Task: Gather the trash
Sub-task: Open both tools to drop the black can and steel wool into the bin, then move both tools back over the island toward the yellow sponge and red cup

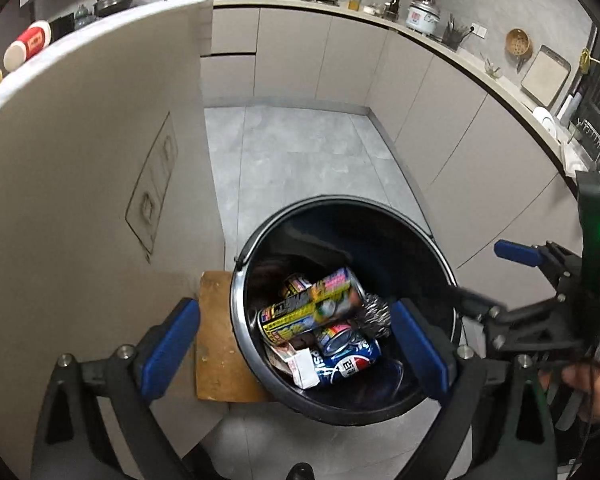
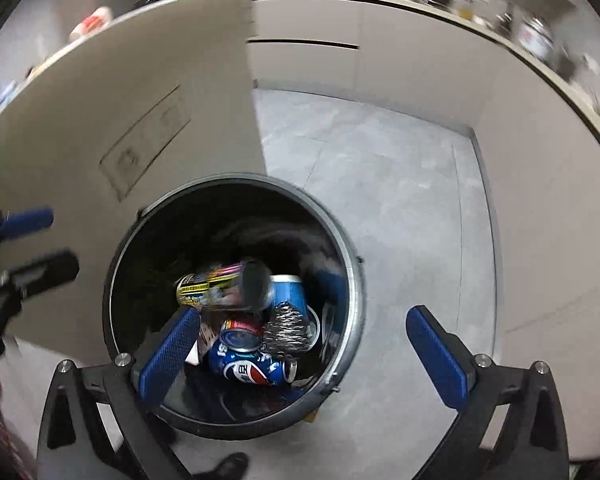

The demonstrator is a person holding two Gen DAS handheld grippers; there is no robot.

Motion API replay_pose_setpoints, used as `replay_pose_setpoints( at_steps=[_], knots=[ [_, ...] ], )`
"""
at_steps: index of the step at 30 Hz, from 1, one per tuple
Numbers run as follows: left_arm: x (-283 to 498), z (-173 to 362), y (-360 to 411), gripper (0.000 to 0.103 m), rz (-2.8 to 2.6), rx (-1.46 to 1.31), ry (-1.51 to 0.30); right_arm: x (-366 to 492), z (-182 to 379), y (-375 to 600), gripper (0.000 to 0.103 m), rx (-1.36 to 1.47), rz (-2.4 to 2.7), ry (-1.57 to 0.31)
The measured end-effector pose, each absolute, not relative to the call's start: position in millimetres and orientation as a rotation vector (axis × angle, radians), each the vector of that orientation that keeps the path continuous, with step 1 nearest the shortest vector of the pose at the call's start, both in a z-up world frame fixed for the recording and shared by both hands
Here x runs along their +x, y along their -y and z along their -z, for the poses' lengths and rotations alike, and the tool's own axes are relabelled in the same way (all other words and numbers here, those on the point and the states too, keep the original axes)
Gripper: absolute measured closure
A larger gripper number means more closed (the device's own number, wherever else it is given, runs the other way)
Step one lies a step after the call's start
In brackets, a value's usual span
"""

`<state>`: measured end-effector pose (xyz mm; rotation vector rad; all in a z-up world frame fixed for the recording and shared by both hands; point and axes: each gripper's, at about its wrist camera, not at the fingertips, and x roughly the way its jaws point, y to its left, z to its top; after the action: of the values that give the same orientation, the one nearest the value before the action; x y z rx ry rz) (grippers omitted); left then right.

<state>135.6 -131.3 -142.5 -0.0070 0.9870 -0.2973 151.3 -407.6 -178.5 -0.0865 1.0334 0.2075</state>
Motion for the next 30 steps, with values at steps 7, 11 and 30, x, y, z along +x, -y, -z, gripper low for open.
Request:
replay_pose_setpoints(
  at_steps=[7, 11, 30],
  knots=[
    [130, 122, 131, 0.006, 0.32, -0.002, -0.962, 144, 144, 424, 0.0, -0.012, -0.147, -0.991],
    [131, 100, 135, 0.006, 0.327, 0.003, -0.925, 141, 119, 434, 0.0, 0.06, -0.115, -0.967],
    [131, 30, 85, 0.006, 0.217, -0.038, -0.791, 146, 35, 393, 0.0, 0.08, -0.054, -0.877]
  ],
)
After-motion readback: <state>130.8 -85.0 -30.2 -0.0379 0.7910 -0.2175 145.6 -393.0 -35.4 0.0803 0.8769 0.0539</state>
